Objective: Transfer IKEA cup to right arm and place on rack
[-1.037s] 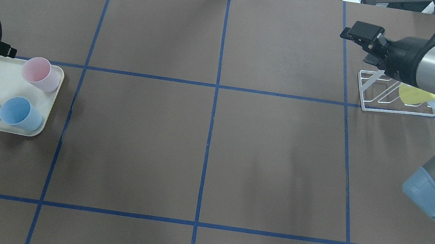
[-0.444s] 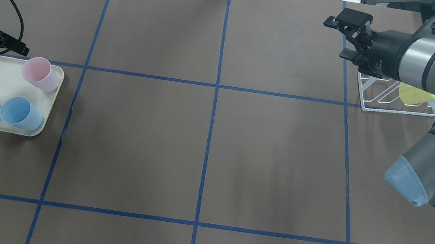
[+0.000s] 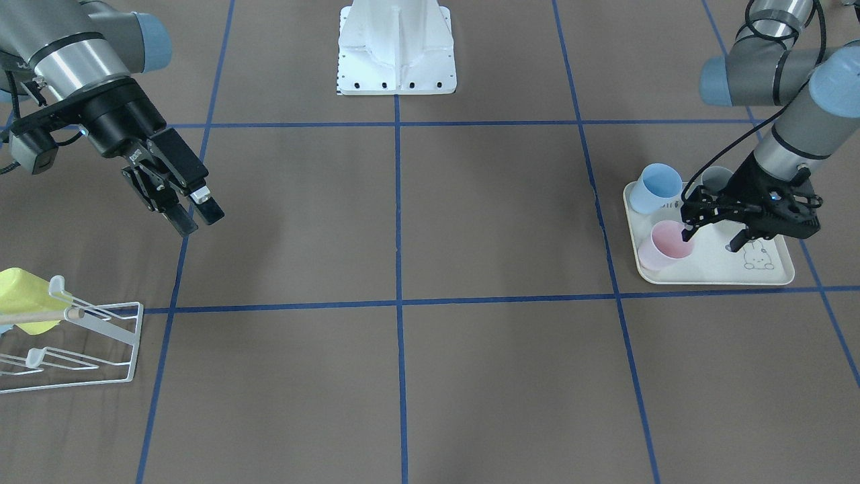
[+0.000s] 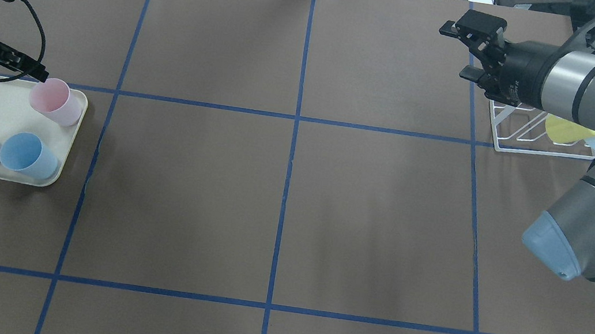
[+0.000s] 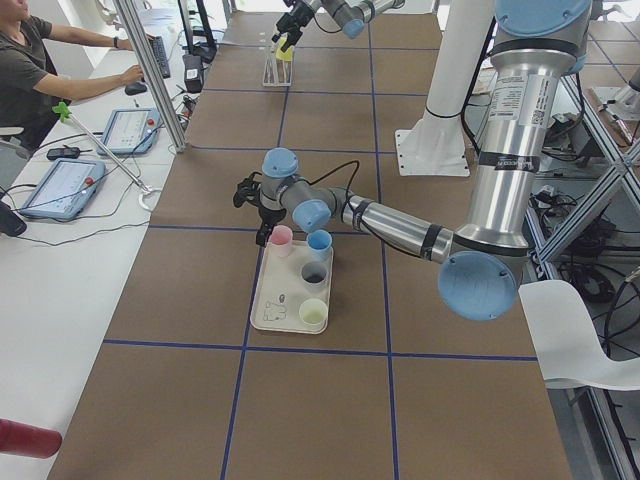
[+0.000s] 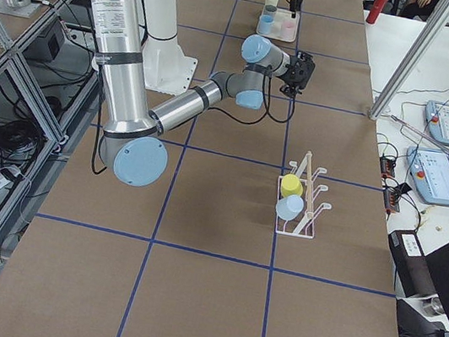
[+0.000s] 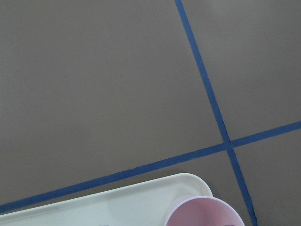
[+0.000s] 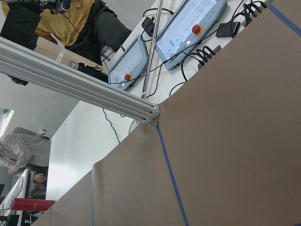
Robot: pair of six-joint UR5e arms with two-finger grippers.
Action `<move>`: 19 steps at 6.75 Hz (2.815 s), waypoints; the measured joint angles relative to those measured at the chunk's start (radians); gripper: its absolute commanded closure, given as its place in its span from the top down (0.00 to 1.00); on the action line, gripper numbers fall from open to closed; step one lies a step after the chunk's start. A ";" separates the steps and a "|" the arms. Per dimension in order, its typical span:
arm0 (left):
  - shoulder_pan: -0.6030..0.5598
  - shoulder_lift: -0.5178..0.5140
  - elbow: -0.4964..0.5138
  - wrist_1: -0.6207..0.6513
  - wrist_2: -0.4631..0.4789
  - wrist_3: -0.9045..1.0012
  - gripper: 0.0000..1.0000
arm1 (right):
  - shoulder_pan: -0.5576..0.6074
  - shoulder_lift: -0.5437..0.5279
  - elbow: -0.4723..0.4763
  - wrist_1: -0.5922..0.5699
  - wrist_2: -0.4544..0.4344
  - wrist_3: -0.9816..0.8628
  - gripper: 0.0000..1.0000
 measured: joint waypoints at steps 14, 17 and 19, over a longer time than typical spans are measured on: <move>0.053 0.012 0.047 -0.053 0.011 0.001 0.00 | -0.003 0.009 0.001 0.001 -0.002 0.008 1.00; -0.055 0.005 0.037 -0.049 0.013 -0.020 0.00 | -0.003 0.015 0.001 0.001 -0.002 0.011 1.00; -0.090 -0.046 0.032 -0.057 0.023 -0.224 0.00 | -0.003 0.025 0.002 0.001 -0.002 0.010 1.00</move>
